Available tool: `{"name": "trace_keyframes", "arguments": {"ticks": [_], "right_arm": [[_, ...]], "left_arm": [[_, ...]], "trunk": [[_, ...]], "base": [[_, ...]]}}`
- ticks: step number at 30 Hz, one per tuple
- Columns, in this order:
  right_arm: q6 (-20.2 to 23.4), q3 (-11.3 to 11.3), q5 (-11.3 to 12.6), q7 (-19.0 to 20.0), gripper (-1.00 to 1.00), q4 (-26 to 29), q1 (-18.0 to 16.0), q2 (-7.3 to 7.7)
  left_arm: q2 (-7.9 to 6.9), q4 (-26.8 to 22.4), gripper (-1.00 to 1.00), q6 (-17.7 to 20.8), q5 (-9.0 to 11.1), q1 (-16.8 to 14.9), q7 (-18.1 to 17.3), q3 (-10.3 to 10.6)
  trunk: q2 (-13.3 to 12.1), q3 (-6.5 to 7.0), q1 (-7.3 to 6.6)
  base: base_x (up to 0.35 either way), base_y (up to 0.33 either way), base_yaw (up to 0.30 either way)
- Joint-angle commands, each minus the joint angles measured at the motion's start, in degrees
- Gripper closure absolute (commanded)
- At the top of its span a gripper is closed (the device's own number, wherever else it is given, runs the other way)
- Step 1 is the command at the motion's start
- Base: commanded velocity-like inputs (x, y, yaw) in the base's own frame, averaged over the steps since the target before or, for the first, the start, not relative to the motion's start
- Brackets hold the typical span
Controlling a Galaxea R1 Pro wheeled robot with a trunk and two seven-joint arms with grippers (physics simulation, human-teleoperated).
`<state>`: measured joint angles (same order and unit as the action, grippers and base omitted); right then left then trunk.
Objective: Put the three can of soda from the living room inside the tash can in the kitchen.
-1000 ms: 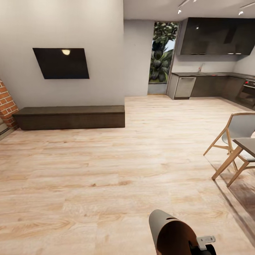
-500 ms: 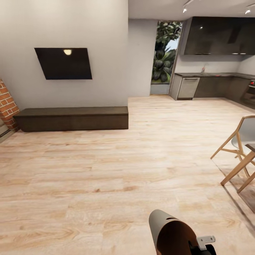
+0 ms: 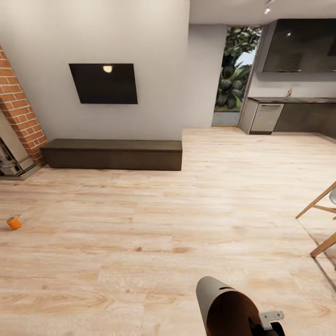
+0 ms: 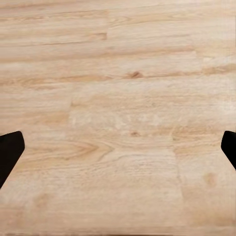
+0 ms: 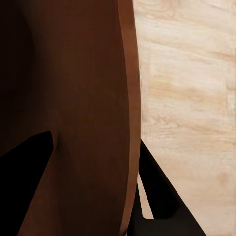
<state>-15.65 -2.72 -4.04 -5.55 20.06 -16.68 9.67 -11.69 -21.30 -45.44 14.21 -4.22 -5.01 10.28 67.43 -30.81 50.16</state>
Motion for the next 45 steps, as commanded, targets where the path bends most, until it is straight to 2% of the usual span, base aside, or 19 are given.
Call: {"name": "trace_keyframes", "arguments": {"ticks": [1,45], "right_arm": [[0.01,0.08,-0.18,0.01,1.00,0.08,-0.02,-0.01],[0.01,0.08,-0.18,-0.02,1.00,-0.02,-0.02,-0.01]], "left_arm": [[0.00,0.01,-1.00,0.00,-0.01,0.00,0.00,0.00],[0.00,-0.05,-1.00,0.00,-0.02,0.00,0.00,0.00]], "trunk": [[0.00,0.00,0.00],[0.00,0.00,0.00]], "base": [[0.001,0.000,0.243],[0.000,0.000,0.245]]}}
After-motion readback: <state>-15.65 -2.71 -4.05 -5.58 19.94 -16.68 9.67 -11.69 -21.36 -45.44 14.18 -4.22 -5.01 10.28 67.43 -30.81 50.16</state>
